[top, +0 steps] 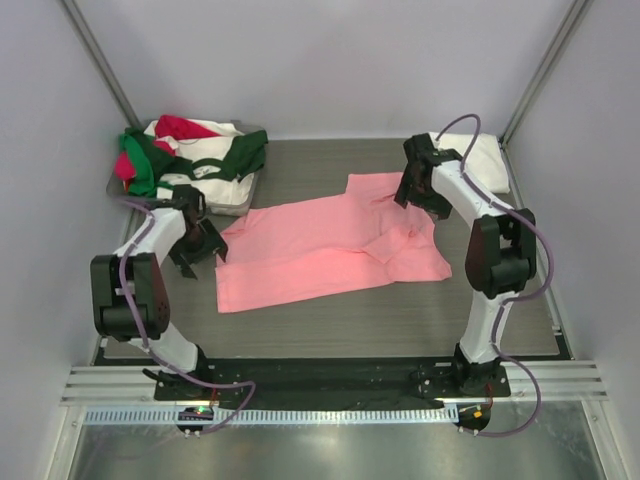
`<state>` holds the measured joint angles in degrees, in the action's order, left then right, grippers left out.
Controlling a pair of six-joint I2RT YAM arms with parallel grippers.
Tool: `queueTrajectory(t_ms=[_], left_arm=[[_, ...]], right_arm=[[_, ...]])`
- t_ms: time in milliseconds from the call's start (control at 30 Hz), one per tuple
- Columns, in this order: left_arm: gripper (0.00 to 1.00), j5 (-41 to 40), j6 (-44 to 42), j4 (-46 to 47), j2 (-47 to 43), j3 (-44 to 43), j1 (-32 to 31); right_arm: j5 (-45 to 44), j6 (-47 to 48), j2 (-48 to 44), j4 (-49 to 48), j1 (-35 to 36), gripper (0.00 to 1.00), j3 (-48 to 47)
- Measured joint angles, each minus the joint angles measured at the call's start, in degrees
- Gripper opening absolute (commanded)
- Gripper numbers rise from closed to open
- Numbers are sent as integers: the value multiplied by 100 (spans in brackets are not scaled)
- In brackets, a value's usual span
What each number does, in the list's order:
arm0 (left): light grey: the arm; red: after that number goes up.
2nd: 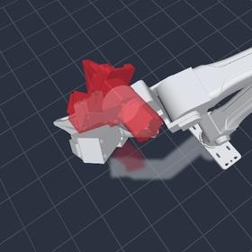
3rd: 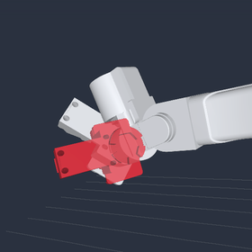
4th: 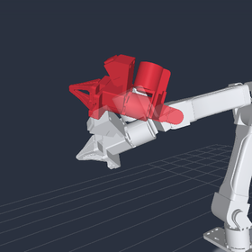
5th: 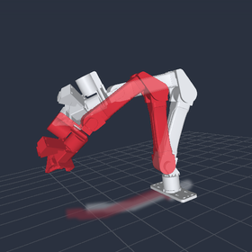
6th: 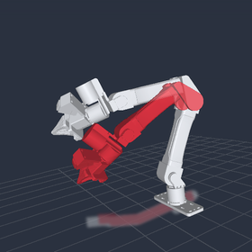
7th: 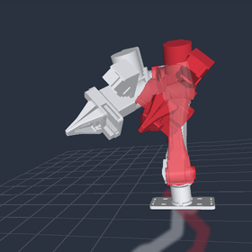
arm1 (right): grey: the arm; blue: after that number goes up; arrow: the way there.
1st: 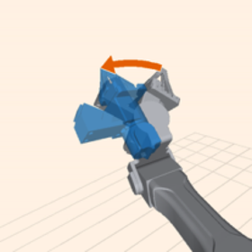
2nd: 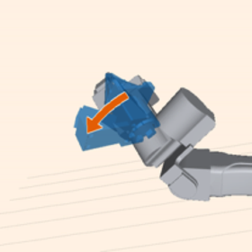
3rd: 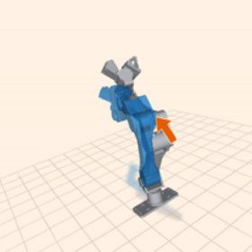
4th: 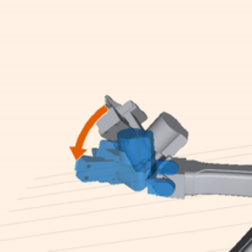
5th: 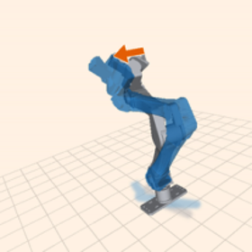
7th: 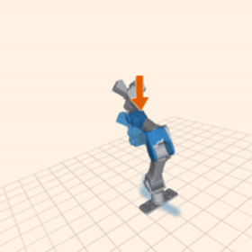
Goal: Fold and stack the t-shirts
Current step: Fold the tshirt
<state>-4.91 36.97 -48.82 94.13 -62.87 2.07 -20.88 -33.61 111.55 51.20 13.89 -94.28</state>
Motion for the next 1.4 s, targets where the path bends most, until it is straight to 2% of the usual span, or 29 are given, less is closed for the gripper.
queueTrajectory(t_ms=[100, 267, 400, 467, 567, 833, 900, 933, 1000, 1033, 1100, 1133, 1200, 1233, 1267, 1333, 1400], left_arm=[[84, 61, 7, 52, -686, 162, -4], [81, 203, 234, 210, -2745, 1137, -17], [79, 385, 669, 203, -3698, 1897, -533], [75, 476, 890, 267, -3869, 2151, -638], [75, 476, 1220, 391, -4050, 2601, -647], [75, 511, 1674, 763, -3679, 3268, -667], [73, 516, 1714, 901, -3598, 3366, -671], [71, 516, 1725, 946, -3578, 3399, -671], [64, 485, 1757, 1023, -3534, 3429, -671], [54, 463, 1781, 1069, -3504, 3429, -671], [42, 442, 1827, 1209, -3423, 3429, -673], [30, 431, 1829, 1276, -3375, 3429, -673], [18, 382, 1845, 1405, -3259, 3429, -673], [4, 356, 1827, 1473, -3191, 3429, -673], [0, 323, 1827, 1543, -3108, 3427, -678], [0, 313, 1799, 1589, -2881, 3316, -682], [0, 323, 1788, 1589, -2544, 3034, -682]], right_arm=[[13, -85, -538, -227, -164, 100, 774], [461, -354, -2579, -557, -313, 90, 2940], [1064, -520, -3827, -966, -890, 84, 4378], [1279, -562, -3871, -1189, -1075, 83, 4806], [1576, -577, -3554, -1443, -1113, 81, 5160], [1937, -533, -3106, -2039, -1467, 74, 5281], [1963, -509, -3051, -2133, -1539, 70, 5250], [1974, -492, -3012, -2159, -1561, 64, 5224], [1976, -424, -2924, -2221, -1580, 55, 5167], [1980, -396, -2870, -2269, -1589, 46, 5141], [1982, -358, -2767, -2350, -1589, 38, 5093], [1985, -352, -2715, -2393, -1589, 28, 5069], [2002, -323, -2636, -2476, -1589, 22, 5036], [2002, -310, -2599, -2507, -1591, 16, 5018], [2004, -291, -2555, -2524, -1591, 11, 4983], [2061, -262, -2430, -2553, -1593, 1, 4878], [2159, -243, -2208, -2444, -1596, 1, 4625]])
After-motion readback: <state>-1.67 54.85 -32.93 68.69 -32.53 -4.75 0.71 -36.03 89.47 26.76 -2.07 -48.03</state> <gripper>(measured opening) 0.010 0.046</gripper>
